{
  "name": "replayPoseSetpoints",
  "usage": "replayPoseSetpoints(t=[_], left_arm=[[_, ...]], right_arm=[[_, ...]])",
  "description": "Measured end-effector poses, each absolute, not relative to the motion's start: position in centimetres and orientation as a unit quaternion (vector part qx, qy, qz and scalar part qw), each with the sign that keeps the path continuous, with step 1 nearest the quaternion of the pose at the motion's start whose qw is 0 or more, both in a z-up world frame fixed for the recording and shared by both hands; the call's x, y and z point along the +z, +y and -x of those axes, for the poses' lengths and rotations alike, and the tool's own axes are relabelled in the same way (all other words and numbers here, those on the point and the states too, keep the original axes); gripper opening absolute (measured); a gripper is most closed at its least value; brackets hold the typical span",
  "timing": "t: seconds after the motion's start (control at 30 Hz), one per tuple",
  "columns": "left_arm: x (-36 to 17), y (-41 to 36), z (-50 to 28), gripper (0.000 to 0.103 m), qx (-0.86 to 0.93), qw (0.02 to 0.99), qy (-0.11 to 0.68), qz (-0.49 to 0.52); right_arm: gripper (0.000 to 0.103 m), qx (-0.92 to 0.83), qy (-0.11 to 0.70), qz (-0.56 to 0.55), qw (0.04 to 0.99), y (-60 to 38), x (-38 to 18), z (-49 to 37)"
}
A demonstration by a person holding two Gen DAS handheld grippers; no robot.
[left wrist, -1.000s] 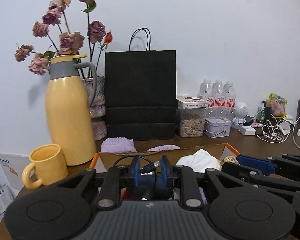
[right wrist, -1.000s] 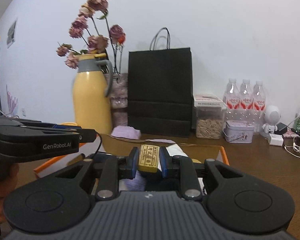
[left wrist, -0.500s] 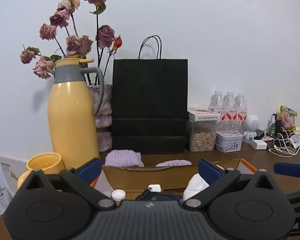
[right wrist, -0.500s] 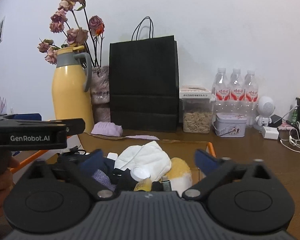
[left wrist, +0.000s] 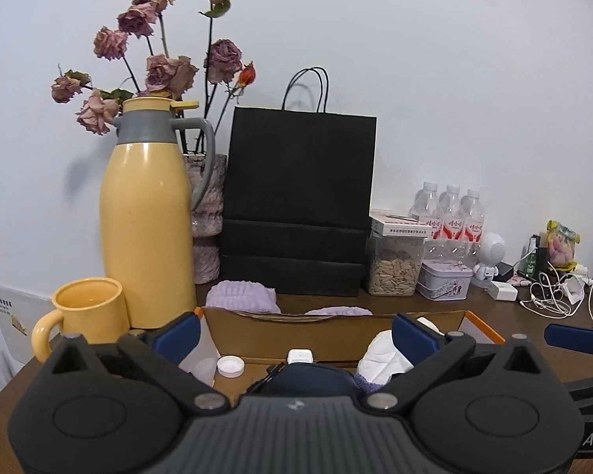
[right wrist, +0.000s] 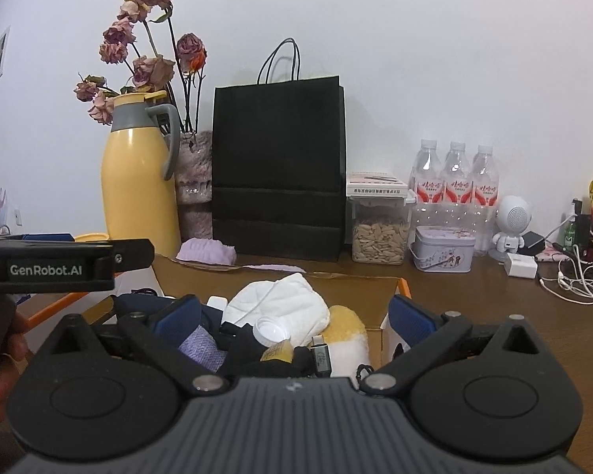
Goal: Organize objects
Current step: 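Open the right tool over the box while the left tool releases the cable inside, then move both tools back over the white lids and coiled cable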
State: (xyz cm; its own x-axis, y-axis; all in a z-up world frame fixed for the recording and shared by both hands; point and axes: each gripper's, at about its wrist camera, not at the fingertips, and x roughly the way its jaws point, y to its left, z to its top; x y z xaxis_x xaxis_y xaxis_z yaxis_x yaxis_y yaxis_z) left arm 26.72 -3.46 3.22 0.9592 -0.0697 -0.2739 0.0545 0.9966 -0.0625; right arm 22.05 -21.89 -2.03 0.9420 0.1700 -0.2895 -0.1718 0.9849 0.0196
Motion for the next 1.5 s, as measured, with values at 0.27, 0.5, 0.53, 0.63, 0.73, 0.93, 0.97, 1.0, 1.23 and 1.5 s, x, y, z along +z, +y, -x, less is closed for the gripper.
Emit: replayPoseSetpoints(t=[0.27,0.5,0.53,0.63,0.73,0.93,0.97,1.0,1.23,1.5], left_arm=[[2.9,-2.9,-24.0,0.103,-0.037,0.990,0.129,0.035],[1.5,-2.5,-21.4,0.103,-0.023,0.989,0.146,0.026],[1.2,-2.5,-20.9,0.103,-0.021,0.989,0.148,0.023],[0.6,-2.5,-19.4,0.103,-0.019,0.989,0.146,0.014],[0.0,-2.4,-18.1,0.103,-0.018,0.988,0.151,0.011],[-1.7,-2.9,-17.2,0.103,-0.027,0.980,0.198,-0.003],[-2.0,-3.1,-17.2,0.103,-0.028,0.978,0.204,-0.008],[-2.2,-3.3,-17.1,0.103,-0.031,0.977,0.212,-0.014],[-4.2,-5.5,-17.7,0.103,-0.032,0.962,0.263,-0.063],[-5.1,-7.0,-19.6,0.103,-0.037,0.949,0.306,-0.061]], right_arm=[[0.103,0.082,0.134,0.009,0.988,-22.3,-2.3,-19.9],[0.103,0.073,0.142,0.008,0.987,-23.0,-3.4,-17.8],[0.103,0.071,0.143,0.008,0.987,-23.1,-3.7,-17.4],[0.103,0.067,0.149,0.007,0.987,-23.4,-4.4,-16.1],[0.103,0.064,0.153,0.012,0.986,-23.5,-4.9,-14.8],[0.103,0.063,0.166,0.014,0.984,-23.8,-5.6,-13.1],[0.103,0.063,0.171,0.013,0.983,-23.8,-5.7,-12.9],[0.103,0.063,0.178,0.013,0.982,-23.8,-5.9,-12.7],[0.103,0.063,0.212,0.011,0.975,-24.2,-6.8,-11.7],[0.103,0.057,0.246,-0.031,0.967,-25.8,-7.4,-12.4]])
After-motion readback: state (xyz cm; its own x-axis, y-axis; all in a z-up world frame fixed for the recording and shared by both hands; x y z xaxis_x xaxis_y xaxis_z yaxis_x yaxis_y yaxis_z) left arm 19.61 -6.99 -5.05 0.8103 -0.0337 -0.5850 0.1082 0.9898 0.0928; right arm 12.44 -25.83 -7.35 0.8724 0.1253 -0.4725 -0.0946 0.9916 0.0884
